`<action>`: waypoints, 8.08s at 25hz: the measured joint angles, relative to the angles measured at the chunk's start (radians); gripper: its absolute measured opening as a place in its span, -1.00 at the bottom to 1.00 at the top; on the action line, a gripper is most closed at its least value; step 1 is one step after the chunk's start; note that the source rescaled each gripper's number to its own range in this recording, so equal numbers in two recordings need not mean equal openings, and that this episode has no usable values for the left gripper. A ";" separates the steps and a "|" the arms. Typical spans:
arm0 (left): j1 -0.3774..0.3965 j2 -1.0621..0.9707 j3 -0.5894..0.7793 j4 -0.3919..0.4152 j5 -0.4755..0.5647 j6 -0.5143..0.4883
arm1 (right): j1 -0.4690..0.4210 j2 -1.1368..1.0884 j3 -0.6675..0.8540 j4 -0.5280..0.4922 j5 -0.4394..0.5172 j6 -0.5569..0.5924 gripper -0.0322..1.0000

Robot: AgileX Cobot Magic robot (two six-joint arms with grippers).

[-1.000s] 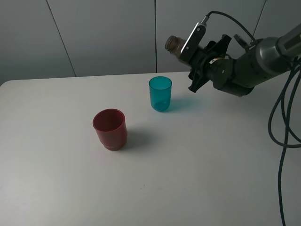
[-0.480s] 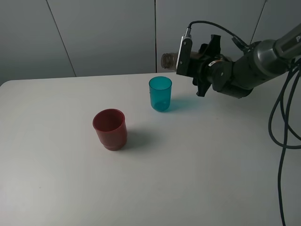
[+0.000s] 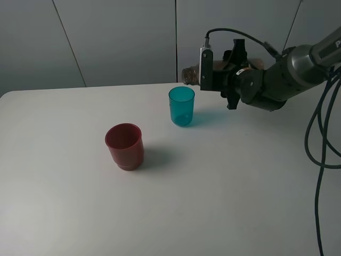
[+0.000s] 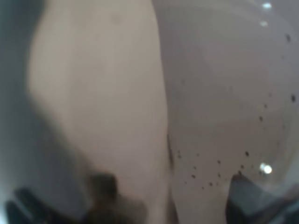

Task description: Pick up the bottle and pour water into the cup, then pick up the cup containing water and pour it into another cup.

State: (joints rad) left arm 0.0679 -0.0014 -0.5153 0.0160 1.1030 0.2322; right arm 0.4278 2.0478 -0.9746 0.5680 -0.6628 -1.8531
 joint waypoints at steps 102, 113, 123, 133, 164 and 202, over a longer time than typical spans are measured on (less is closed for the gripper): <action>0.000 0.000 0.000 0.000 0.000 0.002 | -0.026 0.000 -0.054 -0.223 -0.074 -0.236 -0.90; 0.000 0.000 0.000 0.000 0.000 0.002 | -0.030 0.000 -0.054 -0.282 -0.076 -0.236 -0.90; 0.000 0.000 0.000 0.000 0.000 0.002 | -0.046 0.000 -0.054 -0.331 -0.080 -0.236 -0.90; 0.000 0.000 0.000 0.000 0.000 0.002 | -0.046 0.000 -0.054 -0.348 -0.080 -0.236 -0.90; 0.000 0.000 0.000 0.000 0.000 -0.002 | -0.068 -0.156 0.144 -0.329 -0.024 0.887 -0.90; 0.000 0.000 0.000 0.000 0.000 0.000 | -0.287 0.090 0.080 -0.506 -0.151 1.820 -0.90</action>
State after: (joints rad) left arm 0.0679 -0.0014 -0.5153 0.0160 1.1030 0.2324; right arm 0.1403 2.1377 -0.8941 0.0619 -0.8136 -0.0331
